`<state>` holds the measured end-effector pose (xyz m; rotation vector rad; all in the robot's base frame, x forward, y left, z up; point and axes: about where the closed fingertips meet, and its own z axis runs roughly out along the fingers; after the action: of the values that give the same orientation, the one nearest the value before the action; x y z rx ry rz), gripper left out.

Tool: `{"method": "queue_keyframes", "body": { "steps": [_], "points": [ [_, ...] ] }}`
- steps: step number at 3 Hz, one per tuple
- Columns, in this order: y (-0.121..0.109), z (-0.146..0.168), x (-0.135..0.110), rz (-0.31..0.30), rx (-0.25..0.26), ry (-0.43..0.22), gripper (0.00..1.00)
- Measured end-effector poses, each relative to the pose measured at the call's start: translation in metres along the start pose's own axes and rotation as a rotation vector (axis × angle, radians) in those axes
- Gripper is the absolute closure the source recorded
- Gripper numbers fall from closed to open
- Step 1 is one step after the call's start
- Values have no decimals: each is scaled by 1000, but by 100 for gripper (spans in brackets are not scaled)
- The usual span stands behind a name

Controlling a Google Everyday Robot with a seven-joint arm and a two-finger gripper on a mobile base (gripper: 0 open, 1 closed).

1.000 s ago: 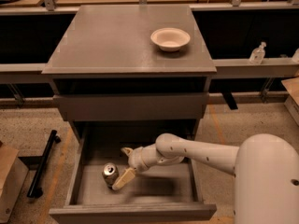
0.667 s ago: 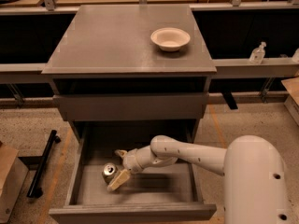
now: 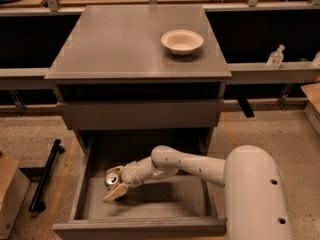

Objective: Pick 7up can from middle drawer and place on counter

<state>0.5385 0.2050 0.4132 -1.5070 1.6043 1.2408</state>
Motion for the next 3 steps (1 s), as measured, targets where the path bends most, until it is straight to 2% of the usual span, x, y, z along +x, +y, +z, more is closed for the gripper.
{"method": "queue_keyframes", "body": {
  "steps": [1, 2, 3],
  "points": [
    [2, -4, -4, -7, 3, -4, 49],
    [9, -28, -16, 16, 10, -39, 72],
    [23, -71, -35, 47, 34, -74, 95]
  ]
}}
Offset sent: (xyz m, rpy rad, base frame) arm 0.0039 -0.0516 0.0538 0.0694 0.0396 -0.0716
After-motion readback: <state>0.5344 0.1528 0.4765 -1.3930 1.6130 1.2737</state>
